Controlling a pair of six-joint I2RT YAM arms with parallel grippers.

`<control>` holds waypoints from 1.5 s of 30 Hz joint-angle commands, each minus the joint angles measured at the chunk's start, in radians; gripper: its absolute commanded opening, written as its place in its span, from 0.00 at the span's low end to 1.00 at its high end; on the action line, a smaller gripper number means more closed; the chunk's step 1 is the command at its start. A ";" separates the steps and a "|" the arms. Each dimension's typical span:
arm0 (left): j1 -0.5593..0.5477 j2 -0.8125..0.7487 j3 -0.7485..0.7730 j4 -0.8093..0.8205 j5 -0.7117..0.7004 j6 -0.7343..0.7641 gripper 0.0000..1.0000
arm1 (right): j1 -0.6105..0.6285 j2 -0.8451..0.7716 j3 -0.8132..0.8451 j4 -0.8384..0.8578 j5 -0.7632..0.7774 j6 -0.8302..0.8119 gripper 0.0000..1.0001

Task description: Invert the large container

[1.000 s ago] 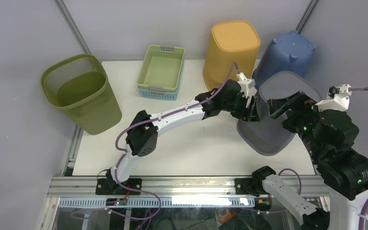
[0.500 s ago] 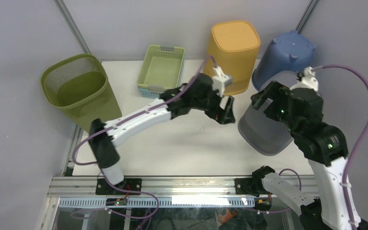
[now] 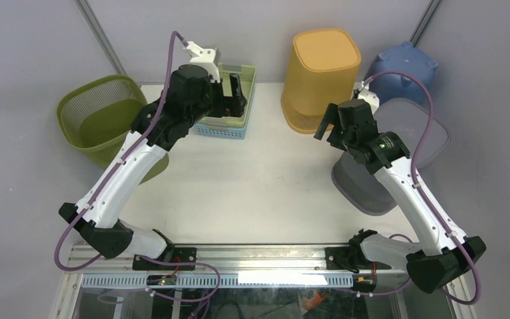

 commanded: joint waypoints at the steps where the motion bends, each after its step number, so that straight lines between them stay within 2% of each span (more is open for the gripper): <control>1: 0.126 0.016 0.038 -0.107 -0.183 0.044 0.99 | -0.015 -0.027 -0.002 0.048 0.290 -0.025 0.92; 3: 0.184 0.020 0.045 -0.113 -0.174 0.047 0.99 | -0.035 -0.045 -0.021 0.060 0.308 -0.040 0.92; 8: 0.259 0.023 0.066 -0.113 -0.210 0.071 0.99 | -0.047 -0.044 -0.008 0.046 0.213 -0.062 0.92; 16: 0.341 0.072 0.091 -0.100 -0.475 0.112 0.99 | -0.007 -0.088 -0.014 0.094 -0.048 -0.031 0.92; 22: 0.463 0.177 0.090 -0.126 -0.531 0.093 0.99 | 0.021 -0.102 -0.025 0.082 -0.096 -0.006 0.92; 26: 0.488 0.194 0.044 -0.112 -0.551 0.079 0.96 | 0.023 -0.131 -0.045 0.069 -0.084 0.001 0.92; 30: 0.497 0.194 -0.005 -0.102 -0.534 0.073 0.81 | 0.024 -0.140 -0.056 0.057 -0.079 0.001 0.93; 32: 0.500 0.187 -0.029 -0.098 -0.512 0.067 0.68 | 0.023 -0.140 -0.061 0.054 -0.078 0.001 0.93; 34: 0.501 0.176 -0.050 -0.098 -0.497 0.058 0.50 | 0.024 -0.140 -0.066 0.054 -0.079 0.004 0.93; 37: 0.500 0.144 -0.073 -0.090 -0.459 0.051 0.31 | 0.023 -0.144 -0.070 0.056 -0.078 0.008 0.93; 39: 0.500 0.120 -0.067 -0.094 -0.423 0.056 0.23 | 0.024 -0.146 -0.073 0.057 -0.079 0.008 0.93; 43: 0.500 0.067 -0.022 -0.147 -0.323 0.065 0.02 | 0.023 -0.146 -0.071 0.057 -0.084 0.010 0.93; 45: 0.498 0.041 0.013 -0.183 -0.227 0.064 0.00 | 0.023 -0.146 -0.068 0.057 -0.085 0.010 0.93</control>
